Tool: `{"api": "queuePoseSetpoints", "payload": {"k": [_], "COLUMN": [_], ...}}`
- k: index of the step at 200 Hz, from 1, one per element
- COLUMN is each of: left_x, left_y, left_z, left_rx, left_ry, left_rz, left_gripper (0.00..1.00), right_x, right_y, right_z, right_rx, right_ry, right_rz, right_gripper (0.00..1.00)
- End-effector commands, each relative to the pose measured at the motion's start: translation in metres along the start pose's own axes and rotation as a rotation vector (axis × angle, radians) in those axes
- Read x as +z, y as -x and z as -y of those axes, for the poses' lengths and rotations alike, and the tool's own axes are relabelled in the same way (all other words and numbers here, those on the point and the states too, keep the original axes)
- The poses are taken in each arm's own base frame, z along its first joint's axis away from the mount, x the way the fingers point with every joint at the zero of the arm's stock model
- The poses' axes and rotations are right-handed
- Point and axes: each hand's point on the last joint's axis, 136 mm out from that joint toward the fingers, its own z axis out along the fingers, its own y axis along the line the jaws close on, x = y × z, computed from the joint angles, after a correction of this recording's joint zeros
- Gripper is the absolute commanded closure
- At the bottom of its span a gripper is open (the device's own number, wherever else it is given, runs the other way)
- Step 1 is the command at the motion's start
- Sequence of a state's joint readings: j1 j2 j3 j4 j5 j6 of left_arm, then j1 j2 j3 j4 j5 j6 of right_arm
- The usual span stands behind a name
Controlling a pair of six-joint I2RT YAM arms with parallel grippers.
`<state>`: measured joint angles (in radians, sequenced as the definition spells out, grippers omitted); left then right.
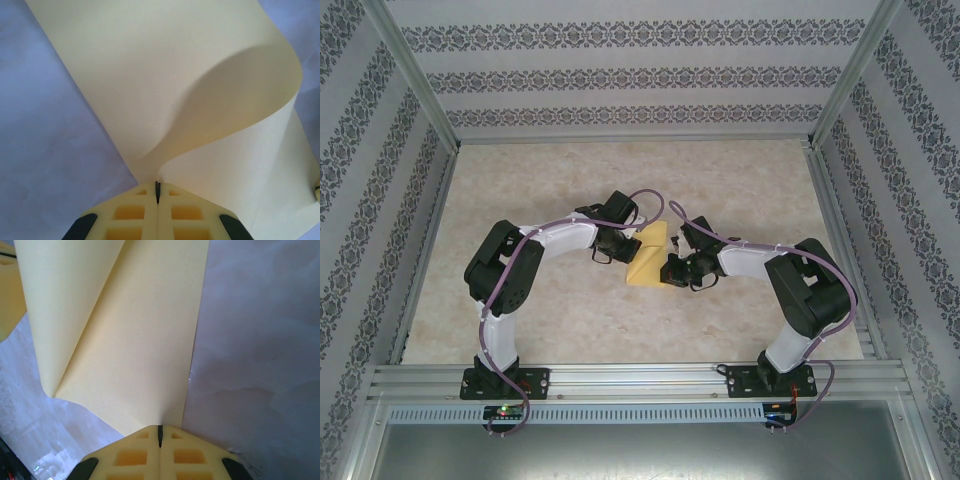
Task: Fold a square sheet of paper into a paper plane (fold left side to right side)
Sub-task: Fold the triangle a second time at the center of the table.
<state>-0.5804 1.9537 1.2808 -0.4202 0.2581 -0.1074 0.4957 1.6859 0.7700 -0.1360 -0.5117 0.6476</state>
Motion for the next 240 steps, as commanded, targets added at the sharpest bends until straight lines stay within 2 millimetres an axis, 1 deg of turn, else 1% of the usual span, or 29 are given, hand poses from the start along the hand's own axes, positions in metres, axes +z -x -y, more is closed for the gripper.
{"api": "queuePoseSetpoints", "payload": {"k": [1,75,106,124,153,166,201,240], "left_x": [0.005,0.014,0.018,0.018,0.018,0.018,0.020,0.020], "left_y": [-0.006,-0.016,-0.023,-0.024,-0.026,-0.027,-0.027,-0.028], "left_z": [-0.008,-0.005,-0.006,-0.005,-0.004,-0.004,-0.004,-0.003], "left_rx": [0.007,-0.003,-0.005,-0.005,0.002,0.009,0.011,0.016], "left_ry": [0.006,-0.022,-0.019,-0.019,-0.014,-0.001,0.004,0.008], "left_rz": [-0.030,-0.061,-0.079,-0.082,-0.089,-0.093,-0.092,-0.098], "left_gripper": [0.99,0.99,0.99,0.99,0.99,0.99,0.99,0.99], "right_x": [0.005,0.005,0.002,-0.005,-0.029,-0.034,-0.030,-0.016], "right_y": [-0.018,-0.017,-0.013,-0.003,0.018,0.026,0.048,0.064], "right_z": [0.021,0.019,0.013,-0.001,-0.032,-0.043,-0.062,-0.071], "right_rx": [0.015,0.008,-0.007,-0.019,-0.039,-0.033,0.022,0.043], "right_ry": [-0.095,-0.094,-0.077,-0.010,0.123,0.172,0.288,0.311], "right_rz": [-0.053,-0.052,-0.037,0.006,0.118,0.159,0.223,0.229], "right_gripper": [1.00,0.99,0.99,0.99,0.99,1.00,1.00,1.00]}}
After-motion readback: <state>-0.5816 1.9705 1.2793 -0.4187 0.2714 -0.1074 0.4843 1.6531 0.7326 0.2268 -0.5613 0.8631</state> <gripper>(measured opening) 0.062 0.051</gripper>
